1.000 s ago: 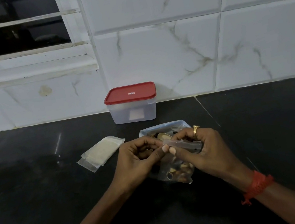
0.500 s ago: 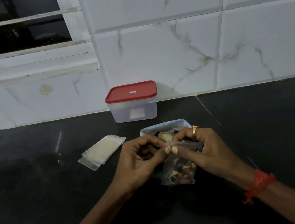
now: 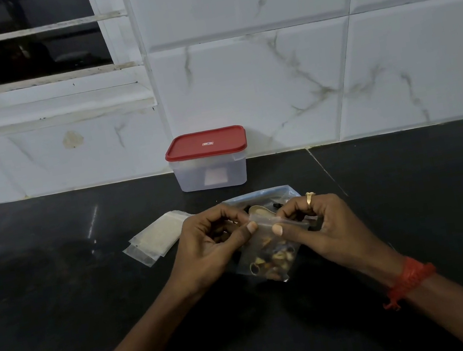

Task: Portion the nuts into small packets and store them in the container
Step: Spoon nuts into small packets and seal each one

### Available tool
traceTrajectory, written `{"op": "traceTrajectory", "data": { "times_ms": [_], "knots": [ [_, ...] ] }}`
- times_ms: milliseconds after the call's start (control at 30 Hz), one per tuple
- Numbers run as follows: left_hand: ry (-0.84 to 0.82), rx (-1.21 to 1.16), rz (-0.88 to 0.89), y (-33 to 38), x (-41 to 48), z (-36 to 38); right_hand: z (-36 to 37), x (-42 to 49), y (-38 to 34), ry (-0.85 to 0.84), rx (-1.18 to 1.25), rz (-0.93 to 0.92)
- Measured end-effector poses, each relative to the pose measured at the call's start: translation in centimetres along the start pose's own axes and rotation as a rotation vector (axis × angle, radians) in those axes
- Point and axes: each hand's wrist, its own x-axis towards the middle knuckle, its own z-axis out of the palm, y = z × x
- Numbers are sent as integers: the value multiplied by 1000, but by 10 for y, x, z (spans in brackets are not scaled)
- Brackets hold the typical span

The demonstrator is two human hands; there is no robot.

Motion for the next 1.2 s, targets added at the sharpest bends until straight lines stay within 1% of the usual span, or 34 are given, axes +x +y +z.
{"op": "traceTrajectory", "data": {
  "times_ms": [200,367,533,667,800,867,1000,1200],
  "knots": [
    [64,-18,-44,-3,3,-6,-6,2,-1,17,-43,4],
    [86,-41,-60,-6,5,-9,-11,4,1,14,-82,6],
    [112,-92,-122,-7,6,-8,-16,6,-4,29,-117,-13],
    [144,-185,-185,-4,3,-4,-14,4,-3,62,-70,-32],
    [155,-301,-273,-3,0,2,-9,2,-3,-4,1,29],
    [132,-278,-297,-1,-1,4,-5,1,0,3,3,35],
    [70,-154,-291,2,-2,6,-1,-1,2,-3,-13,19],
    [102,-143,-309,3,-1,3,-7,1,-4,-16,59,-10]
  ]
}}
